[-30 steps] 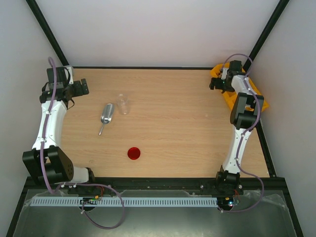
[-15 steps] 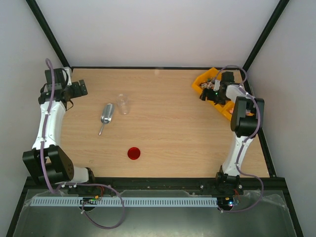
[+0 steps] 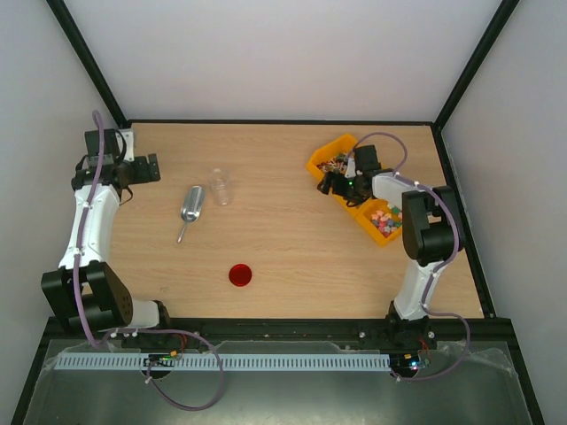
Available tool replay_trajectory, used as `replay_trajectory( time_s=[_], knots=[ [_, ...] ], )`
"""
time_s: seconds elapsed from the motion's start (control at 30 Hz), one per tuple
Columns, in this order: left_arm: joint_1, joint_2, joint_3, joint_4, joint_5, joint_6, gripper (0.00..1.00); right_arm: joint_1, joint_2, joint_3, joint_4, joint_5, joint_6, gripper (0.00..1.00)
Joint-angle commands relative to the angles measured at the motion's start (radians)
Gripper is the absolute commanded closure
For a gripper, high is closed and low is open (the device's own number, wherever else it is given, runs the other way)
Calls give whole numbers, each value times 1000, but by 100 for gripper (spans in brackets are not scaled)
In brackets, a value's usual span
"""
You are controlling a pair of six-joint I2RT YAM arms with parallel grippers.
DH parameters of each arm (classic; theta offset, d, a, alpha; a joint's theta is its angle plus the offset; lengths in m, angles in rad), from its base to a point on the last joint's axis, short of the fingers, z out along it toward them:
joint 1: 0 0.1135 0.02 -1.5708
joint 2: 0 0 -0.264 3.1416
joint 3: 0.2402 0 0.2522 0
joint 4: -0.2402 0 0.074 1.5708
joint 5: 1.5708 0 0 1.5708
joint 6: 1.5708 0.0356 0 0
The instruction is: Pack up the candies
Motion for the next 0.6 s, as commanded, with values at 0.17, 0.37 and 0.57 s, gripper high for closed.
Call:
replay_trajectory(
  time_s=[0.17, 0.37, 0.57],
  knots=[
    [3, -64, -112, -148, 101, 239, 0, 145, -36, -39, 112, 6, 216, 1],
    [4, -97, -261, -189, 151, 378, 0, 187, -37, -7, 109, -12, 241, 1],
    [4, -119, -425, -120, 149, 439, 4, 187, -110, -2, 14, -36, 126, 2]
  ],
)
